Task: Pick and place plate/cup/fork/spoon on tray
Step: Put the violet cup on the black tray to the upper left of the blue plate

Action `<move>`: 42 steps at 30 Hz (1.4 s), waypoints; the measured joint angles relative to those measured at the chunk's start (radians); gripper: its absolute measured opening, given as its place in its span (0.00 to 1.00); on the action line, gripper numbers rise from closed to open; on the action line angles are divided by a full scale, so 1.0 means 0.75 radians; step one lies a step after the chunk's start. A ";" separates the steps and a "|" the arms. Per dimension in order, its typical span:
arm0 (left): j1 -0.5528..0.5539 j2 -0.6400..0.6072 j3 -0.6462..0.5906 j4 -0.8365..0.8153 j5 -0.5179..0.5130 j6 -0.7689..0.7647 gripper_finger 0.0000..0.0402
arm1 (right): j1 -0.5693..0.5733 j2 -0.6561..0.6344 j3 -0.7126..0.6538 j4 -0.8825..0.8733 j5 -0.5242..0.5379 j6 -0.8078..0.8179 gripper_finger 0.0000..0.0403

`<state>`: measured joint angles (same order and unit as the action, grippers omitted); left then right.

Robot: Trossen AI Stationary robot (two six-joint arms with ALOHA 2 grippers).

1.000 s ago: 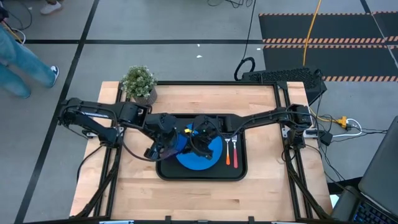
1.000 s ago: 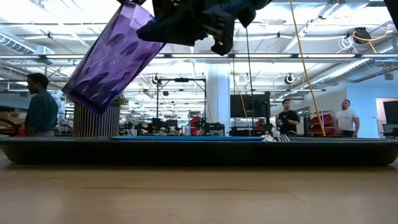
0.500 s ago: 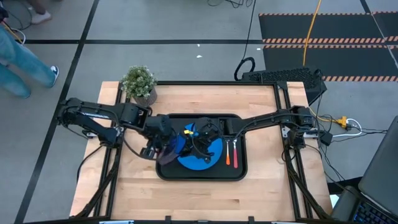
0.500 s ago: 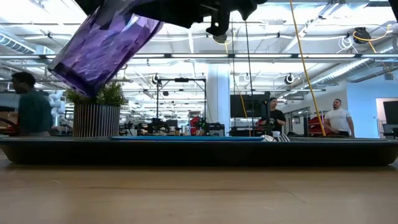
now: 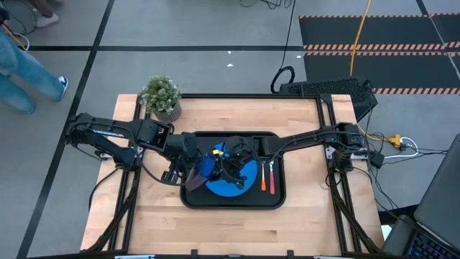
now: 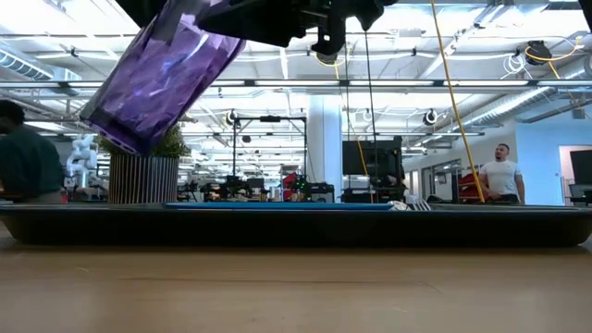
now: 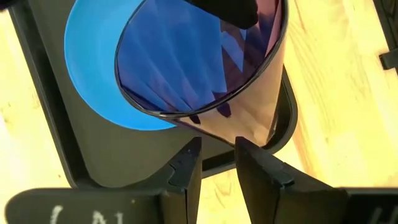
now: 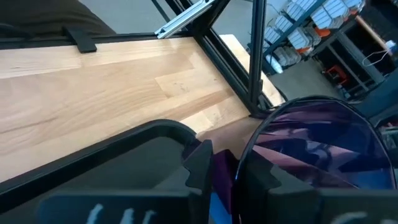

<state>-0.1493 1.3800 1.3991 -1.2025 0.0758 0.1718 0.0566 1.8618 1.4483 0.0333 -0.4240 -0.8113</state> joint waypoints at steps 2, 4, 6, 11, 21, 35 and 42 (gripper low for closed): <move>0.000 0.000 0.001 0.001 0.002 0.000 0.25 | 0.000 0.000 0.000 -0.001 0.000 0.015 0.11; 0.000 0.000 0.001 0.001 0.002 -0.003 0.25 | 0.000 0.000 0.000 -0.004 0.001 0.014 0.11; -0.005 0.000 0.001 0.002 0.002 -0.013 0.25 | 0.000 0.000 -0.003 -0.007 0.001 0.013 0.11; -0.023 0.000 0.002 0.002 0.003 -0.014 0.25 | -0.004 0.002 -0.045 0.027 0.004 0.010 0.18; -0.033 0.000 0.002 0.002 0.003 -0.016 0.25 | -0.006 0.002 -0.124 0.214 0.009 0.093 0.45; -0.015 0.000 0.003 0.003 -0.111 0.064 0.25 | -0.006 -0.012 -0.136 0.208 0.118 0.093 0.44; 0.175 -0.001 -0.033 0.074 -0.048 0.129 0.25 | 0.024 -0.221 -0.137 -0.010 0.286 0.143 0.44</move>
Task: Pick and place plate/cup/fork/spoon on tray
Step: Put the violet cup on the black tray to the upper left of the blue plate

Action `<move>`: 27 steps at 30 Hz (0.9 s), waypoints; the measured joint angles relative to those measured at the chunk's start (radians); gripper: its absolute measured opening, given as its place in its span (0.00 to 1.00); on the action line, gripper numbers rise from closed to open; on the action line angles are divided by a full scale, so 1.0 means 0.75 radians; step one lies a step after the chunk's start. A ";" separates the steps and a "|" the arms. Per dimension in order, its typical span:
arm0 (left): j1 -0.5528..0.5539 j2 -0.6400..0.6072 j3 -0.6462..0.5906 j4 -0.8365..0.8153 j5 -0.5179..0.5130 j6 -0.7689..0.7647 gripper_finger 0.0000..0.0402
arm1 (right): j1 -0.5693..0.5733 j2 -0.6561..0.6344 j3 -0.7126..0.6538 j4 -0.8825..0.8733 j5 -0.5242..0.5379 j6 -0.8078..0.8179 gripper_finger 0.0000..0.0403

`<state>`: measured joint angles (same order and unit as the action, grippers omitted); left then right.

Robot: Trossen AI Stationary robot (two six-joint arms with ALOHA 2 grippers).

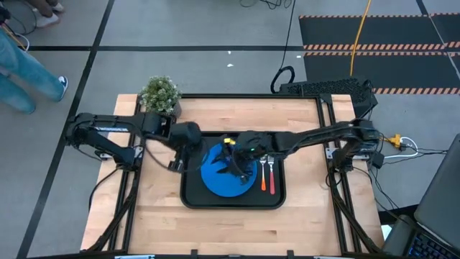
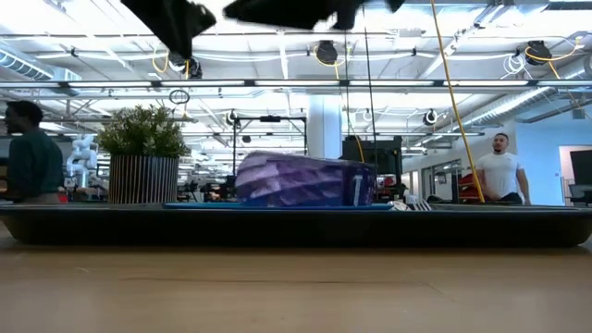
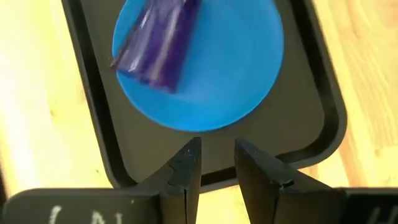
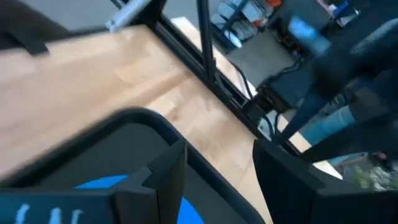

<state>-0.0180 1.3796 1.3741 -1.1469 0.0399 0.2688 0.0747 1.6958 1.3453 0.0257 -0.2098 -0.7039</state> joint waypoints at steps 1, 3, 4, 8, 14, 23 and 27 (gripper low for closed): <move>0.034 0.000 -0.010 0.003 0.028 0.003 0.25 | 0.006 -0.041 0.000 -0.036 0.002 0.025 0.44; 0.108 -0.001 -0.046 0.056 0.088 0.004 0.25 | 0.024 -0.131 0.000 -0.127 0.001 0.062 0.44; 0.145 -0.001 -0.072 0.105 0.126 0.000 0.25 | 0.034 -0.175 0.000 -0.166 0.000 0.080 0.44; 0.302 0.000 -0.184 0.281 0.294 -0.025 0.25 | 0.074 -0.329 -0.002 -0.308 0.001 0.154 0.44; 0.506 0.000 -0.357 0.526 0.612 -0.224 0.25 | 0.122 -0.547 -0.192 -0.221 0.000 0.191 0.44; 0.562 0.000 -0.617 0.992 1.091 -0.672 0.25 | 0.119 -0.827 -0.565 0.258 0.049 0.190 0.44; 0.561 0.000 -0.689 1.032 1.024 -0.778 0.25 | 0.119 -0.889 -0.648 0.369 0.128 0.204 0.44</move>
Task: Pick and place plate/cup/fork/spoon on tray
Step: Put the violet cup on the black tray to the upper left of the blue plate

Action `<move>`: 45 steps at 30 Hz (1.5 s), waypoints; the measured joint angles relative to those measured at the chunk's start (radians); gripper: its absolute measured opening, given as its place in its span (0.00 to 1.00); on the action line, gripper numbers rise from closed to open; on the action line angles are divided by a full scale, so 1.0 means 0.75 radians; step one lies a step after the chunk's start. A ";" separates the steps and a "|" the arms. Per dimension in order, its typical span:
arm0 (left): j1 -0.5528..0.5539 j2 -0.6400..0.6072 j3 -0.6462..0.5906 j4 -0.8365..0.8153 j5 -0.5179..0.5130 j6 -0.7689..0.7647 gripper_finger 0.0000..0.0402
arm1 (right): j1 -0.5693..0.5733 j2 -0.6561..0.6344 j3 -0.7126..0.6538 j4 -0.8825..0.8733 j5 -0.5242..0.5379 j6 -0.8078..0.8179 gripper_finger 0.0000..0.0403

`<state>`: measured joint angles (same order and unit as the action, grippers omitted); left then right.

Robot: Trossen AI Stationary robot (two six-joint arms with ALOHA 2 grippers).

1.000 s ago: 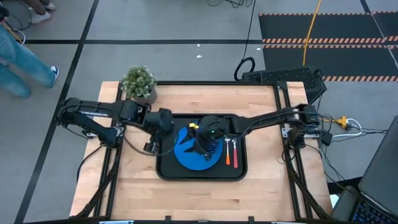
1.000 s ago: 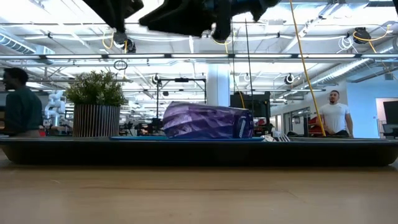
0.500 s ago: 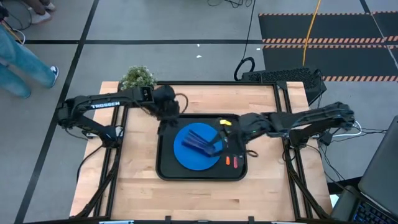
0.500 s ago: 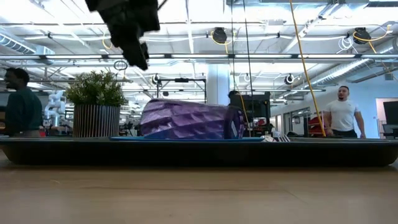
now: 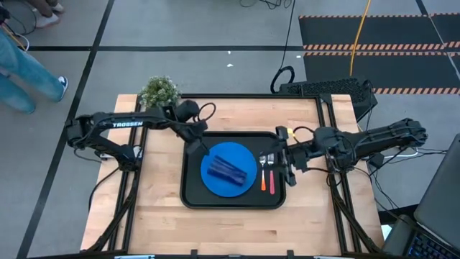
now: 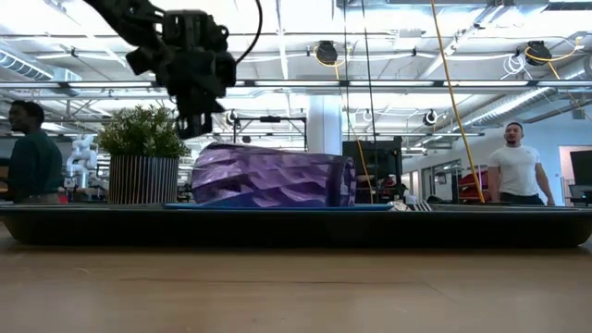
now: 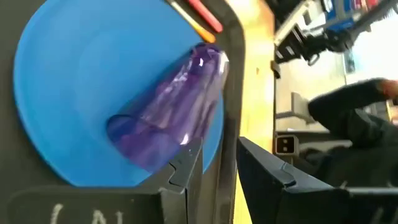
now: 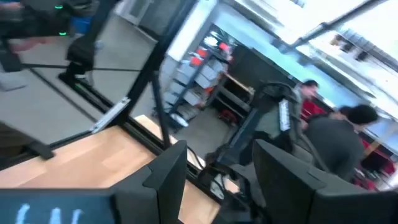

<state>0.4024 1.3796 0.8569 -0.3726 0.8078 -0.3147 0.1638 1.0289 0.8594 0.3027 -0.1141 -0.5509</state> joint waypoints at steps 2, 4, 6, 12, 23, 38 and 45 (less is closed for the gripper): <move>-0.011 0.000 -0.033 0.048 -0.024 -0.068 0.25 | 0.000 -0.008 -0.011 0.005 0.019 0.021 0.44; -0.031 0.000 -0.063 0.120 -0.027 -0.143 0.25 | 0.000 -0.008 -0.011 0.009 0.019 0.030 0.44; -0.058 0.000 -0.089 0.207 -0.020 -0.206 0.25 | 0.000 -0.008 -0.011 0.010 0.019 0.030 0.44; -0.119 0.000 -0.104 0.180 0.002 -0.214 0.25 | 0.000 -0.008 -0.011 0.009 0.022 0.029 0.44; -0.168 0.000 -0.106 -0.004 -0.162 -0.117 0.30 | -0.001 -0.007 -0.011 0.026 0.023 0.035 0.44; -0.203 0.000 -0.106 0.038 -0.177 -0.172 0.57 | -0.001 -0.007 -0.011 0.027 0.019 0.031 0.44; -0.273 0.018 -0.105 0.073 -0.204 -0.228 0.57 | -0.001 -0.007 -0.011 0.028 0.019 0.031 0.44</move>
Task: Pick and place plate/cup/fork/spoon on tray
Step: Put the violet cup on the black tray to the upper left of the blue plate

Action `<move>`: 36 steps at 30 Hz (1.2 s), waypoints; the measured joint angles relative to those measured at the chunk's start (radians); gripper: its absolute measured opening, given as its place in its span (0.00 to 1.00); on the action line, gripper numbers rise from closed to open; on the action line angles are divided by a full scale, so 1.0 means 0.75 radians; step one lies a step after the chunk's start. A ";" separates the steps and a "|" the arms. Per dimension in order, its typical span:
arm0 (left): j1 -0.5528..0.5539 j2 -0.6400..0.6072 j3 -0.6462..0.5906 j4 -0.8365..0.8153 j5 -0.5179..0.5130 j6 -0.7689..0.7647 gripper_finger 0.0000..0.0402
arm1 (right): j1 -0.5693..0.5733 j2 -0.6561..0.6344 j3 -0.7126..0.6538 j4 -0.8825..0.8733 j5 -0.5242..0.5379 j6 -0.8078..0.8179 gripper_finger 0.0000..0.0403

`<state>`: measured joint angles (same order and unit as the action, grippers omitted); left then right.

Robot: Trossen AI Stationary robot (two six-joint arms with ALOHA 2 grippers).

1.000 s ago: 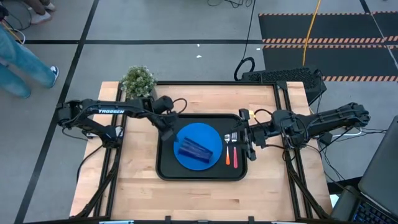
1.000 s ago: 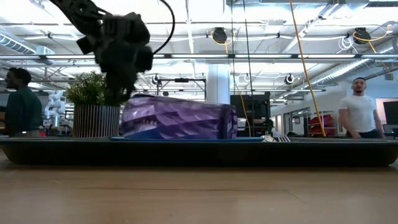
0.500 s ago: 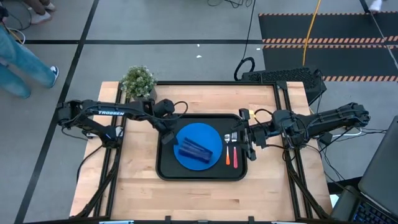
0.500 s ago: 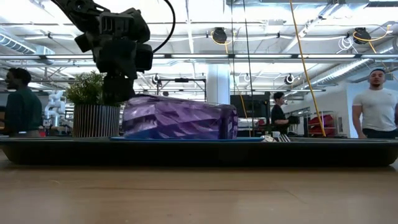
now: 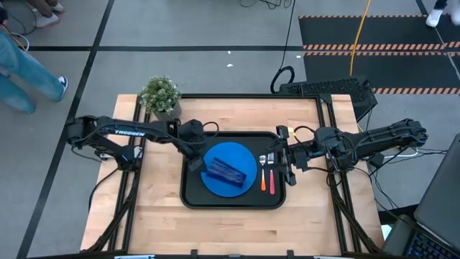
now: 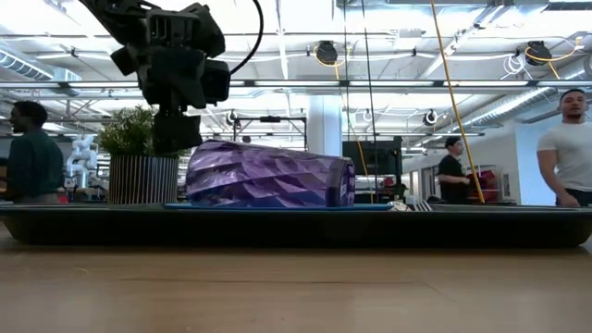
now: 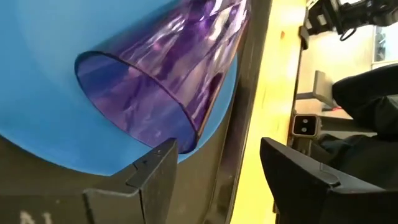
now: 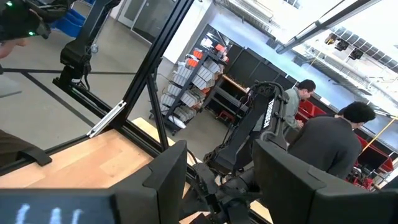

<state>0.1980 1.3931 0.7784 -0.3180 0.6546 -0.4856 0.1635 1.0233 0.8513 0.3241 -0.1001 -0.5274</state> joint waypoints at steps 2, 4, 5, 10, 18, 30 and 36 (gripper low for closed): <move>-0.018 0.011 0.000 0.011 -0.003 -0.016 0.57 | 0.000 0.000 0.000 0.002 -0.001 0.001 0.44; -0.032 0.030 0.002 0.060 -0.003 -0.029 0.57 | 0.000 0.000 0.000 0.004 -0.001 0.005 0.44; -0.035 0.038 0.002 0.070 -0.004 -0.032 0.57 | 0.000 0.000 0.001 0.008 -0.001 0.006 0.44; -0.043 0.082 0.001 0.148 -0.005 -0.045 0.57 | 0.000 0.000 0.000 0.011 -0.001 0.009 0.44; -0.043 0.117 0.001 0.211 -0.003 -0.071 0.57 | 0.000 0.000 0.000 0.011 -0.001 0.009 0.44; -0.051 0.117 0.001 0.221 -0.002 -0.080 0.57 | 0.000 0.000 0.001 0.011 -0.001 0.010 0.44; -0.095 0.117 0.001 0.223 -0.002 -0.099 0.57 | 0.000 0.000 0.001 0.011 -0.001 0.010 0.44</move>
<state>0.1265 1.4811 0.7792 -0.1509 0.6529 -0.5598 0.1635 1.0233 0.8516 0.3321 -0.1005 -0.5201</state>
